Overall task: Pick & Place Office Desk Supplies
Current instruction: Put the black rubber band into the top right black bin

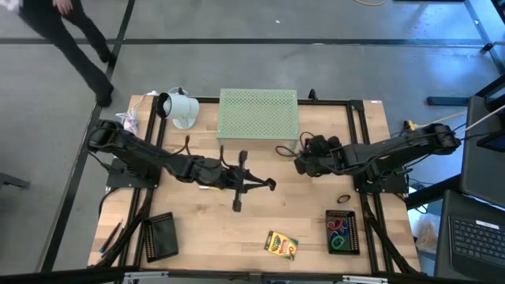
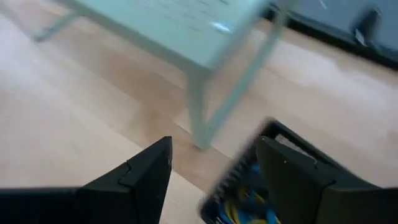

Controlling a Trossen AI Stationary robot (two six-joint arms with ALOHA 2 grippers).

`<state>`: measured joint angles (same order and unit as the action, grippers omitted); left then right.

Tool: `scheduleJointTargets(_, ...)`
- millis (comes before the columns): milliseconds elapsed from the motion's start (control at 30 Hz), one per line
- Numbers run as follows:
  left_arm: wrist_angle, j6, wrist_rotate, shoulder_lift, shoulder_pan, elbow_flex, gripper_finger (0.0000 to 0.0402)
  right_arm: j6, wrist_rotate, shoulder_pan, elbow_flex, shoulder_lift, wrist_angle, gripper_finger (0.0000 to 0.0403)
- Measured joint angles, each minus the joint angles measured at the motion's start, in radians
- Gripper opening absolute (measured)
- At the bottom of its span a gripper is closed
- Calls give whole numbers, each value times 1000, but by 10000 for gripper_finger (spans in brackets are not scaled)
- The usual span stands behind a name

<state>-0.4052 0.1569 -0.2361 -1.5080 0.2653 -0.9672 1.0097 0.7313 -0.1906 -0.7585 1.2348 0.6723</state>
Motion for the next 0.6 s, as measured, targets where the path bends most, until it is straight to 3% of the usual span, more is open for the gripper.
scheduleJointTargets(267,14,5,-126,2,28,0,2,-391,-13,-59,0,8,-281,236)
scheduleJointTargets(600,24,-5,-172,2,29,0,3,-843,-331,-209,0,-19,-691,236)
